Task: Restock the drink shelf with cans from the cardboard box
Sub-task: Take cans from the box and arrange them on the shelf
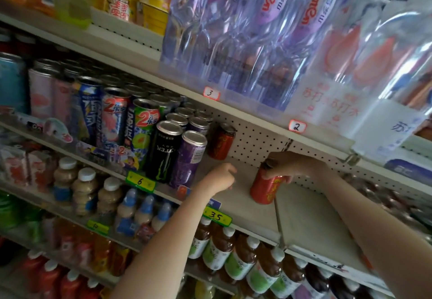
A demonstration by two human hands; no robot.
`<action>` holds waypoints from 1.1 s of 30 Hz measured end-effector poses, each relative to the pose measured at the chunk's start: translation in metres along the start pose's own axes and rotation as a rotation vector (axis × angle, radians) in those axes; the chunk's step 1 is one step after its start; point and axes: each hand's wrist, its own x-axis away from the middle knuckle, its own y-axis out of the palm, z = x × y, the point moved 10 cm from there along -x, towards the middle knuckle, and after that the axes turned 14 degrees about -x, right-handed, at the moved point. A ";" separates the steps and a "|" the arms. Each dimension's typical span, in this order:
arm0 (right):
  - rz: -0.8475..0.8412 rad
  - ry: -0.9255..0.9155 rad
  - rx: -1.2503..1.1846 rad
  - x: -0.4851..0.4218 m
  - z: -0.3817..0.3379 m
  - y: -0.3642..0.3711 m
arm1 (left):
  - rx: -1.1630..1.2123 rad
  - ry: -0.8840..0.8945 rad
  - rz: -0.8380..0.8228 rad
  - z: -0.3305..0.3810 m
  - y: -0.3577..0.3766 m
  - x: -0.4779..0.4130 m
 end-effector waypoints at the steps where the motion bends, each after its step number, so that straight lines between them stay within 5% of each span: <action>1: 0.025 -0.022 -0.025 -0.003 -0.006 0.001 | -0.004 0.002 0.003 0.002 0.001 0.000; 5: 0.090 -0.087 -0.194 -0.018 -0.043 0.008 | -0.054 0.020 -0.006 0.009 0.005 0.002; 14: 0.283 -0.143 -0.558 -0.054 -0.085 0.011 | -0.124 -0.066 0.275 -0.001 -0.026 0.014; 18: 0.059 -0.241 -0.804 -0.061 -0.098 0.022 | -0.131 -0.063 0.286 -0.006 -0.027 0.009; 20: -0.017 -0.241 -0.738 -0.057 -0.100 0.029 | -0.118 -0.062 0.288 -0.007 -0.029 0.011; 28: 0.261 -0.260 -0.621 -0.076 -0.091 0.026 | -0.040 -0.038 0.332 -0.004 -0.041 0.006; 33: 0.253 -0.258 -0.626 -0.080 -0.094 0.029 | -0.034 0.004 0.257 0.010 -0.038 -0.003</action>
